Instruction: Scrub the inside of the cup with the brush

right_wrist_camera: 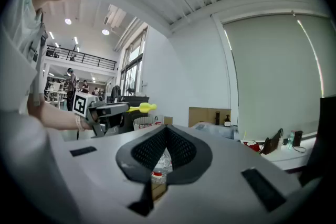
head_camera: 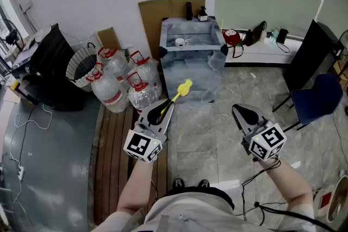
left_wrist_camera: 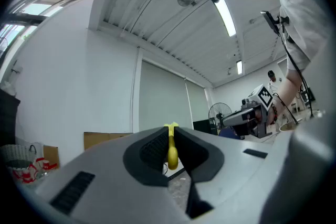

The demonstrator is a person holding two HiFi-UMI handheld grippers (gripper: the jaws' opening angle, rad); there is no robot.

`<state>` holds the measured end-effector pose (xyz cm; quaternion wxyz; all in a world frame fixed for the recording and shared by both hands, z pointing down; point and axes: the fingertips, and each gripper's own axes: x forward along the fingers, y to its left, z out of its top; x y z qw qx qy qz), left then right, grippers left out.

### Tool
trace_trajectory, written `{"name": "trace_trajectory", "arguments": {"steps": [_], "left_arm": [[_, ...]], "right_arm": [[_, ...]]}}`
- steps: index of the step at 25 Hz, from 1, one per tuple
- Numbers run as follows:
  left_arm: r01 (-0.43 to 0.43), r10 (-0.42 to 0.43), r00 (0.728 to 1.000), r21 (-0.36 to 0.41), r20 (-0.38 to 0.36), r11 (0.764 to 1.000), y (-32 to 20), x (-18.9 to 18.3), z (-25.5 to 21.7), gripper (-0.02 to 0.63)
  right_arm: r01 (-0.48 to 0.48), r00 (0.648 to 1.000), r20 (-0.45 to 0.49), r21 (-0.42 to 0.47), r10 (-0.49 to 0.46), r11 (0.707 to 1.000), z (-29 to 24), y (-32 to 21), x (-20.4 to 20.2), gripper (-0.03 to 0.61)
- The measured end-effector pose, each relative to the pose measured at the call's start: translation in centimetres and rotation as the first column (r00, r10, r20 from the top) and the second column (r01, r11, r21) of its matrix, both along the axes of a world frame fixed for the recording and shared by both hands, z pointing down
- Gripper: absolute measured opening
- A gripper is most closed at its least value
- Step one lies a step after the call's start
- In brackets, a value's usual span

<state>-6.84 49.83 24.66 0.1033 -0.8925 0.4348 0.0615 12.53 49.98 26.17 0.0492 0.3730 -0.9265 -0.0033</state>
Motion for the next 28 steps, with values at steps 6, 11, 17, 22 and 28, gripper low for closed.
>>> {"name": "trace_trajectory", "arguments": {"steps": [6,11,17,22,28], "left_arm": [[-0.013,0.013,1.000,-0.009,0.008,1.000,-0.1,-1.1,0.2,0.035],[-0.024,0.024,1.000,-0.012,0.002,1.000,-0.2,-2.4,0.1,0.035],[-0.047,0.047,0.999,0.003,-0.015,0.999,-0.2,-4.5,0.3,0.035],[-0.063,0.063,0.998,0.008,-0.012,0.998,0.2,-5.6,0.5,0.035],[-0.090,0.090,0.996,0.010,-0.009,0.996,-0.2,-6.8,0.1,0.035]], "right_arm": [[0.010,0.999,-0.051,0.007,-0.010,1.000,0.1,0.0,-1.3,0.015],[0.003,0.999,-0.040,0.008,-0.003,1.000,-0.3,0.0,-2.9,0.015],[-0.010,0.999,-0.052,0.008,0.011,1.000,-0.1,0.4,-4.8,0.015],[-0.031,0.998,-0.052,0.009,0.032,0.999,0.0,0.6,-5.9,0.015],[-0.047,0.997,-0.056,0.002,0.047,0.999,-0.4,0.2,-7.4,0.017]]}}
